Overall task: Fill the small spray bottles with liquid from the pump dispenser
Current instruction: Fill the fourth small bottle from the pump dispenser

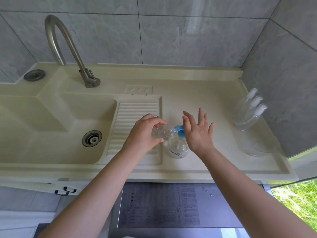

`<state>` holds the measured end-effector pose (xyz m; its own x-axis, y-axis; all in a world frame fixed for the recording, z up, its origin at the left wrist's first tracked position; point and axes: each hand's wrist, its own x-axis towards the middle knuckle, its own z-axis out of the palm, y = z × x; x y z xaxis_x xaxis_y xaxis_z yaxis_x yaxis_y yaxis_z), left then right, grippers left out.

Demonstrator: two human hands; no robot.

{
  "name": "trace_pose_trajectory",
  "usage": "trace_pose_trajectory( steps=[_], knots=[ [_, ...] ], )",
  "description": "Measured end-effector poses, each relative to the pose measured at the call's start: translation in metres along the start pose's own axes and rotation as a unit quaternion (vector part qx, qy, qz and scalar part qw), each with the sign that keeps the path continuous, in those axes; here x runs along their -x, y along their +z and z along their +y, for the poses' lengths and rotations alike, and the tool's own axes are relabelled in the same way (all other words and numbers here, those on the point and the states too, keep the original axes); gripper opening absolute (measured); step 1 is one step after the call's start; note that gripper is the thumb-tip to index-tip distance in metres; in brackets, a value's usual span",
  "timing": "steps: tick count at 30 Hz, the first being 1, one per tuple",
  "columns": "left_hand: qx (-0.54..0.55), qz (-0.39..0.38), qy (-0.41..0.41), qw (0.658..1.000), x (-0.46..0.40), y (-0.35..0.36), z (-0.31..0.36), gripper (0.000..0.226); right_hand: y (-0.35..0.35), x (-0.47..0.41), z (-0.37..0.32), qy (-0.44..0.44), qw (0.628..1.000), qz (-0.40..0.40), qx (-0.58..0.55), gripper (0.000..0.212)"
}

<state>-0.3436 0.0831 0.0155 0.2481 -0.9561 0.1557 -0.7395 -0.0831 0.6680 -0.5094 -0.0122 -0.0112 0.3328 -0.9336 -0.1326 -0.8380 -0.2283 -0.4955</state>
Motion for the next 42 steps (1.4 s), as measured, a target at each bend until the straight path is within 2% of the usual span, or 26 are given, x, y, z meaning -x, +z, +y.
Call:
trace_pose_trajectory(
  steps=[6, 9, 12, 19, 24, 28, 33, 36, 38, 42],
  knots=[
    [-0.001, -0.004, -0.008, 1.0, 0.001, 0.0, 0.0, 0.053, -0.005, -0.002, 0.002, 0.004, 1.0, 0.013, -0.025, 0.054],
    [-0.001, -0.004, -0.009, 1.0, 0.001, 0.0, 0.0, 0.053, 0.002, 0.002, 0.004, 0.007, 0.999, -0.02, 0.034, 0.055],
    [-0.002, -0.002, -0.003, 1.0, 0.002, 0.001, 0.0, 0.052, 0.006, 0.004, 0.003, 0.017, 0.999, -0.014, 0.049, 0.062],
    [-0.007, 0.004, -0.009, 1.0, 0.002, -0.001, -0.002, 0.053, -0.002, 0.004, -0.003, 0.04, 0.992, 0.003, -0.116, 0.053],
    [-0.008, 0.002, -0.008, 1.0, 0.0, 0.0, -0.002, 0.053, 0.003, 0.004, -0.002, 0.008, 1.0, 0.02, -0.015, 0.05],
    [-0.008, 0.002, -0.003, 1.0, -0.001, 0.001, -0.004, 0.054, 0.002, 0.004, -0.001, 0.018, 0.998, 0.0, -0.052, 0.048],
    [-0.006, 0.003, -0.002, 1.0, -0.002, 0.001, -0.003, 0.053, -0.004, 0.005, -0.003, 0.016, 0.993, 0.024, -0.117, 0.052],
    [-0.003, 0.005, 0.0, 1.0, -0.002, 0.001, -0.003, 0.053, 0.0, 0.003, 0.001, 0.021, 0.998, -0.003, -0.066, 0.046],
    [-0.005, 0.004, 0.002, 1.0, -0.002, 0.001, -0.003, 0.053, 0.006, 0.003, 0.006, 0.018, 1.0, 0.015, -0.009, 0.052],
    [-0.007, 0.002, 0.0, 1.0, -0.003, 0.003, -0.004, 0.054, 0.004, 0.002, 0.0, 0.028, 0.998, 0.003, -0.058, 0.048]
  ],
)
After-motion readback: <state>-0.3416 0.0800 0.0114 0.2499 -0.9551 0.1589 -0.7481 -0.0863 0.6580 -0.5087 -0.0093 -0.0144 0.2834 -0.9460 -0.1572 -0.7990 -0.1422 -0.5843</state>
